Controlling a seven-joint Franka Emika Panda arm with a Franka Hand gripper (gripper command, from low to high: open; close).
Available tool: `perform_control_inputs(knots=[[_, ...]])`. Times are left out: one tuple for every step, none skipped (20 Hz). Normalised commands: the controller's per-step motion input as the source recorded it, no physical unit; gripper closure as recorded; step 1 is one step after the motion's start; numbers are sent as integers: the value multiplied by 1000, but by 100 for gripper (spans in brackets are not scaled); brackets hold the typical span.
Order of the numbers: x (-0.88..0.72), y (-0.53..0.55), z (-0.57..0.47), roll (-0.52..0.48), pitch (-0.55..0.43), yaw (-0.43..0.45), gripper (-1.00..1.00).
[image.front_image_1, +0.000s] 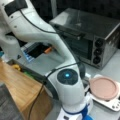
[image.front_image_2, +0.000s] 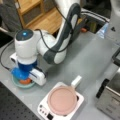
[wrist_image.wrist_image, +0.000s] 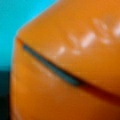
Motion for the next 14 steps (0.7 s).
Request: perform_control_inputs(knots=[[36, 186, 292, 98, 183, -132, 100], [47, 181, 294, 92, 167, -131, 100], [50, 187, 300, 90, 160, -122, 100], [56, 184, 269, 84, 151, -117, 100], [57, 188, 260, 77, 141, -112, 100], [57, 208, 259, 70, 133, -113, 100], [56, 232, 247, 62, 128, -117, 100], [58, 270, 246, 58, 123, -126, 100], [65, 301, 231, 54, 116, -138, 100], [73, 340, 219, 46, 111, -151, 100], [77, 382, 208, 40, 107, -164, 100], [83, 422, 197, 33, 105, -175, 100], [80, 418, 168, 23, 107, -186, 100], [71, 443, 159, 15, 113, -206, 100]])
